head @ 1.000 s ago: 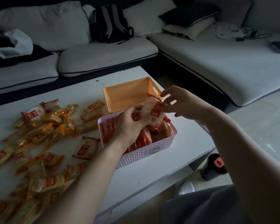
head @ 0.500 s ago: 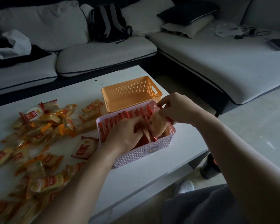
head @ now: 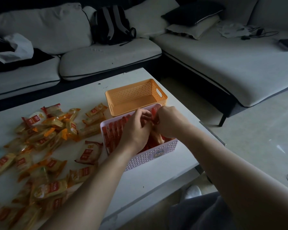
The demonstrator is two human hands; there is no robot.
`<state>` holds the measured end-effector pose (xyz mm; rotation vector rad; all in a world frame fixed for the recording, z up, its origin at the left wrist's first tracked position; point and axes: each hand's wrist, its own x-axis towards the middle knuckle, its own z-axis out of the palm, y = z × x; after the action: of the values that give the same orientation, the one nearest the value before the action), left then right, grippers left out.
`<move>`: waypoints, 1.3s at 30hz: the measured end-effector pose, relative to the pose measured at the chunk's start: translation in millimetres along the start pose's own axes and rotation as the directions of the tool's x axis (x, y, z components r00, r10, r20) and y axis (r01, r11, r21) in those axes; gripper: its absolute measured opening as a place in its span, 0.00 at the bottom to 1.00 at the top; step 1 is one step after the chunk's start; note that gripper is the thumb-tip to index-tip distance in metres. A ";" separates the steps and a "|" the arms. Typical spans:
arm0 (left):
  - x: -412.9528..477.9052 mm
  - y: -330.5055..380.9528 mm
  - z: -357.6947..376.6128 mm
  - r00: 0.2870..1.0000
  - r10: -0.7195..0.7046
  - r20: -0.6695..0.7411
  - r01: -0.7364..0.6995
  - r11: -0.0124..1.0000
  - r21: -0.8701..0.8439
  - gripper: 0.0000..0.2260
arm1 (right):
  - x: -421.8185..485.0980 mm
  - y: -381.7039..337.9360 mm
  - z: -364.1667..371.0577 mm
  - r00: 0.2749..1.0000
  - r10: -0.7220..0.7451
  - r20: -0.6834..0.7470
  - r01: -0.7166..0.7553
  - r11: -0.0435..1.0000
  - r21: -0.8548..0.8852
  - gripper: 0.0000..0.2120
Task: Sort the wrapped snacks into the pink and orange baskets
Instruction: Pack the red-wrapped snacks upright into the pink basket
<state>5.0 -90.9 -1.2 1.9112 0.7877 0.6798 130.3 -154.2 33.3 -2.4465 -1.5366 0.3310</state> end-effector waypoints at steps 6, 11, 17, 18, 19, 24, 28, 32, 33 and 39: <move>3.6 -18.6 4.9 0.981 0.067 0.179 -0.140 0.890 0.433 0.09 | 7.5 26.0 -9.7 0.993 0.117 0.009 -0.118 0.991 0.067 0.09; 5.5 -20.6 3.3 0.985 0.065 0.162 -0.161 0.702 0.694 0.13 | 8.3 44.4 -13.4 0.984 0.127 -0.122 -0.124 0.992 0.033 0.13; 3.0 -16.3 6.1 0.981 0.020 0.194 -0.162 0.636 0.754 0.12 | 11.6 32.6 9.3 0.991 0.128 -0.043 -0.133 0.981 -0.144 0.12; 2.9 -16.6 5.0 0.982 0.022 0.189 -0.156 0.658 0.736 0.11 | 12.9 32.4 6.1 0.988 0.136 -0.075 -0.145 0.981 -0.130 0.10; 2.8 -17.7 3.9 0.982 0.027 0.185 -0.153 0.685 0.713 0.10 | 13.9 33.3 0.6 0.982 0.148 -0.116 -0.160 0.982 -0.103 0.07; 4.5 -21.9 0.1 0.991 0.004 0.131 -0.077 0.827 0.557 0.06 | 9.1 38.5 -27.6 0.973 0.143 -0.183 -0.130 0.988 0.079 0.09; 4.8 -22.9 0.8 0.986 0.000 0.164 -0.096 0.813 0.574 0.07 | 6.1 27.8 0.2 0.991 0.134 0.001 -0.134 0.986 -0.101 0.13; 5.6 -27.9 -3.7 0.984 -0.011 0.177 -0.088 0.837 0.541 0.06 | 11.5 42.1 -24.4 0.979 0.188 -0.081 -0.178 0.977 0.118 0.05; 6.3 -29.0 -4.0 0.984 -0.010 0.178 -0.087 0.843 0.531 0.06 | 10.2 48.9 -35.1 0.978 0.184 -0.099 -0.161 0.965 0.206 0.04; 12.4 -30.6 4.8 0.992 0.023 0.123 -0.076 0.894 0.441 0.05 | -5.1 63.7 -45.8 0.987 0.151 -0.052 -0.122 0.923 0.365 0.03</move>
<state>9.0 -73.0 -29.1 2.3695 0.8781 0.4359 196.6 -189.1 57.1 -2.2476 -1.1548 0.4879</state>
